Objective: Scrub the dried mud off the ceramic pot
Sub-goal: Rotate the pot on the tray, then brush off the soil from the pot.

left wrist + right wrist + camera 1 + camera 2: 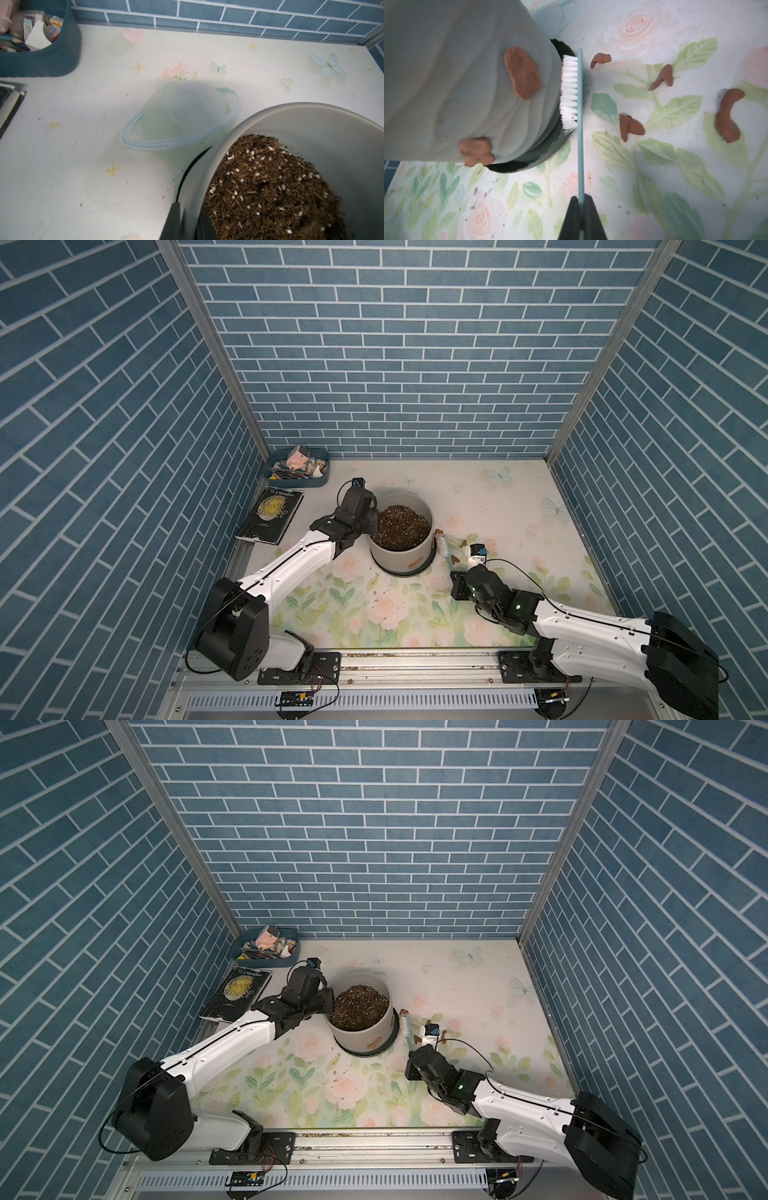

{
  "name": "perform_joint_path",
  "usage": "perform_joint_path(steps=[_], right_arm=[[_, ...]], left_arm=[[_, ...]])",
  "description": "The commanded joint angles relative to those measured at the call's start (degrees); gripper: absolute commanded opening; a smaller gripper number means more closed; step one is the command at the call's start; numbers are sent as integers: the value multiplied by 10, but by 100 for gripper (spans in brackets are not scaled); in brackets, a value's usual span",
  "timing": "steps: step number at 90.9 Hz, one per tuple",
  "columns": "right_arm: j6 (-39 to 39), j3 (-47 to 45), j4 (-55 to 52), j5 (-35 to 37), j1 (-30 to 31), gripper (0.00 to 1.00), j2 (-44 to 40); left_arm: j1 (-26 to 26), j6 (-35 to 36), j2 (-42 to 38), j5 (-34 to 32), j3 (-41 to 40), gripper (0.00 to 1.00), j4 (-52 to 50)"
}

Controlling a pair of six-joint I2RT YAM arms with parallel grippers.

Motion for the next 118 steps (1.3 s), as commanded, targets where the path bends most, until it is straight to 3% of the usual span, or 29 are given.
perform_joint_path(steps=[1, 54, 98, 103, 109, 118], right_arm=[[16, -3, -6, 12, 4, 0, -5], [-1, 16, 71, -20, 21, 0, 50], [10, 6, 110, -27, 24, 0, 62], [10, 4, 112, -27, 24, 0, 58], [12, 0, 115, -30, 24, 0, 55], [14, -5, 125, -36, 25, 0, 56]], left_arm=[[1, -26, -11, 32, -15, 0, 28], [1, -18, -34, 57, -46, 0, 52], [0, -26, -7, 82, -2, 0, 4], [0, -27, -7, 81, -2, 4, 3], [0, -27, -6, 81, 1, 18, 4], [0, -27, -5, 80, 5, 32, 6]])
